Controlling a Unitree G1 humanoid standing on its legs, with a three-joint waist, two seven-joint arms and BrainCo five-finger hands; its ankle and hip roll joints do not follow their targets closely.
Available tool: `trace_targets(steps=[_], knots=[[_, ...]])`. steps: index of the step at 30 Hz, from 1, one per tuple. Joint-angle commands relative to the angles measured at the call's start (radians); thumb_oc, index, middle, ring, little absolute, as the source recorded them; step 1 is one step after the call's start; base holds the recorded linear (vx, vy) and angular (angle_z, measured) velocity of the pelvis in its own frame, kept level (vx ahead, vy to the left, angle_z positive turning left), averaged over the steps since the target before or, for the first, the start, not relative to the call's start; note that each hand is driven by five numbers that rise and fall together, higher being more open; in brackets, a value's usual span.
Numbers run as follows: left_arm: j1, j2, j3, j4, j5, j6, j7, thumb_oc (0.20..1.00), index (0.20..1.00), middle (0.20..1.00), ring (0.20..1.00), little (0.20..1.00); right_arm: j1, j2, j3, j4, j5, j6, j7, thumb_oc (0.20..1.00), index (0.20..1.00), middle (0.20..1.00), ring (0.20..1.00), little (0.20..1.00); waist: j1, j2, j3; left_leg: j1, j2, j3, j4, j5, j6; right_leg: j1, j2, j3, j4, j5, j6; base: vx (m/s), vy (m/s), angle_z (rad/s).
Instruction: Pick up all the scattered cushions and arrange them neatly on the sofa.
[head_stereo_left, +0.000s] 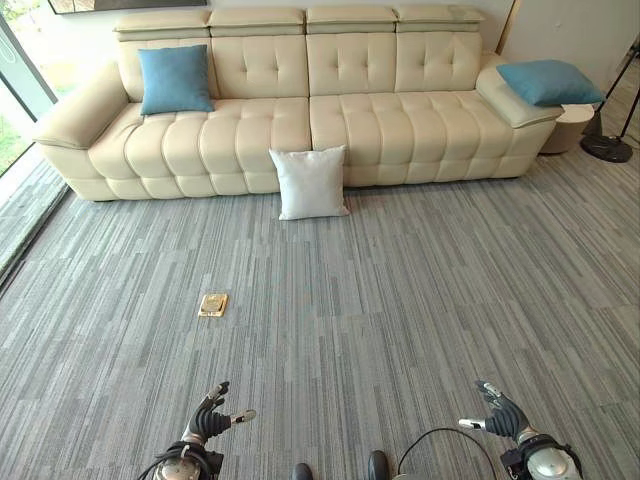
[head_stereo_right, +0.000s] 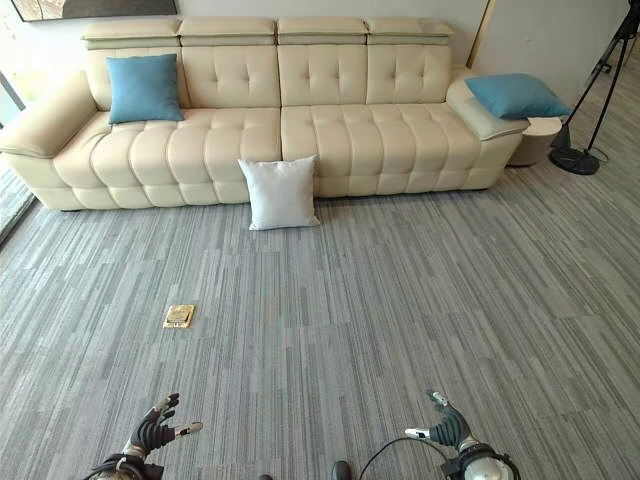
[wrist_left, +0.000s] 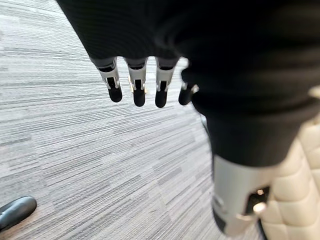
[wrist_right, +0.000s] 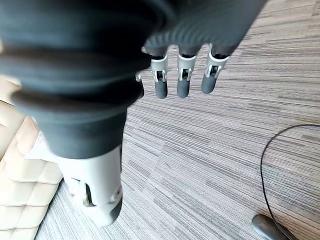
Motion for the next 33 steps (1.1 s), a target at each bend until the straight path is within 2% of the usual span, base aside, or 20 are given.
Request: trace_targets(steps=[1, 9, 14, 17, 20, 22, 23, 26, 28, 30, 33], knots=[[-0.042, 0.026, 0.027, -0.033, -0.045, -0.035, 0.013, 1.000, 1.000, 1.000, 1.000, 1.000, -0.031, -0.035, -0.021, -0.043, 0.032, -0.043, -0.002, 1.000, 1.000, 1.000, 1.000, 1.000, 0.003, -0.026, -0.007, 0.065, -0.022, 0.009, 0.006, -0.089, -0.029, 0.037, -0.004, -0.023, 0.007, -0.101, 0.063, 0.00, 0.000, 0.00], [-0.058, 0.020, 0.013, -0.043, -0.055, -0.036, 0.020, 1.000, 1.000, 1.000, 1.000, 1.000, -0.057, -0.018, -0.018, -0.026, 0.037, -0.031, -0.013, 1.000, 1.000, 1.000, 1.000, 1.000, 0.021, -0.023, 0.012, 0.023, -0.039, 0.002, 0.046, -0.106, -0.013, 0.014, -0.024, -0.038, 0.042, -0.108, 0.073, 0.03, 0.069, 0.01], [-0.076, 0.028, 0.010, -0.062, -0.065, -0.034, 0.033, 1.000, 1.000, 1.000, 1.000, 1.000, -0.112, -0.004, 0.014, -0.007, 0.035, -0.022, -0.025, 1.000, 1.000, 1.000, 1.000, 1.000, 0.034, -0.029, 0.032, -0.031, -0.055, 0.006, 0.091, -0.127, 0.010, -0.042, -0.046, -0.015, 0.113, -0.111, 0.093, 0.04, 0.129, -0.05], [-0.100, 0.037, -0.001, -0.066, -0.061, -0.033, 0.037, 1.000, 1.000, 1.000, 1.000, 1.000, -0.143, 0.002, 0.032, -0.017, 0.033, -0.019, -0.027, 1.000, 1.000, 1.000, 1.000, 1.000, 0.037, -0.027, 0.036, -0.037, -0.069, 0.007, 0.098, -0.142, 0.032, -0.098, -0.058, 0.002, 0.226, -0.113, 0.117, 0.09, 0.162, -0.24], [-0.124, 0.041, -0.012, -0.070, -0.063, -0.027, 0.043, 1.000, 1.000, 1.000, 1.000, 1.000, -0.159, 0.007, 0.047, -0.022, 0.032, -0.016, -0.025, 1.000, 1.000, 1.000, 1.000, 1.000, 0.023, -0.019, 0.057, -0.009, -0.079, -0.001, 0.084, -0.151, 0.057, -0.177, -0.076, 0.004, 0.402, -0.063, 0.142, 0.10, 0.139, -0.21], [-0.132, 0.041, -0.013, -0.067, -0.064, -0.027, 0.043, 1.000, 1.000, 1.000, 1.000, 1.000, -0.163, 0.007, 0.053, -0.022, 0.032, -0.015, -0.023, 1.000, 1.000, 1.000, 1.000, 1.000, 0.017, -0.013, 0.062, 0.004, -0.081, -0.001, 0.077, -0.154, 0.058, -0.198, -0.078, -0.001, 0.442, -0.060, 0.145, 0.13, 0.090, -0.09], [-0.146, 0.035, -0.025, -0.057, -0.060, -0.027, 0.043, 1.000, 1.000, 1.000, 1.000, 1.000, -0.161, 0.011, 0.059, -0.028, 0.030, -0.015, -0.022, 1.000, 1.000, 1.000, 1.000, 1.000, 0.008, 0.000, 0.071, 0.037, -0.082, -0.006, 0.067, -0.160, 0.053, -0.235, -0.082, -0.028, 0.485, -0.062, 0.134, 0.22, 0.082, 0.07], [-0.155, 0.033, -0.039, -0.050, -0.053, -0.028, 0.042, 1.000, 1.000, 1.000, 1.000, 1.000, -0.151, 0.005, 0.058, -0.035, 0.028, -0.014, -0.020, 1.000, 1.000, 1.000, 1.000, 1.000, -0.012, 0.013, 0.080, 0.080, -0.082, -0.019, 0.049, -0.164, 0.041, -0.289, -0.079, -0.076, 0.429, -0.071, 0.112, 0.24, 0.032, 0.07], [-0.158, 0.033, -0.045, -0.046, -0.053, -0.027, 0.041, 1.000, 1.000, 1.000, 1.000, 1.000, -0.150, 0.001, 0.060, -0.037, 0.027, -0.013, -0.021, 1.000, 1.000, 1.000, 1.000, 1.000, -0.018, 0.014, 0.084, 0.092, -0.082, -0.024, 0.046, -0.167, 0.037, -0.303, -0.080, -0.090, 0.396, -0.072, 0.109, 0.24, -0.056, 0.15], [-0.158, 0.025, -0.047, -0.042, -0.057, -0.025, 0.045, 1.000, 1.000, 1.000, 1.000, 1.000, -0.148, -0.003, 0.067, -0.040, 0.025, -0.012, -0.023, 1.000, 1.000, 1.000, 1.000, 1.000, -0.042, 0.010, 0.099, 0.138, -0.088, -0.048, 0.046, -0.196, 0.024, -0.350, -0.084, -0.135, 0.239, -0.028, 0.120, 0.43, -0.138, 0.20], [-0.159, 0.013, -0.051, -0.027, -0.055, -0.024, 0.049, 1.000, 1.000, 1.000, 1.000, 1.000, -0.140, -0.007, 0.071, -0.038, 0.017, -0.009, -0.021, 1.000, 1.000, 1.000, 1.000, 1.000, -0.061, 0.008, 0.106, 0.182, -0.095, -0.068, 0.049, -0.220, 0.014, -0.388, -0.086, -0.143, 0.189, 0.000, 0.130, 0.41, -0.159, 0.30]])
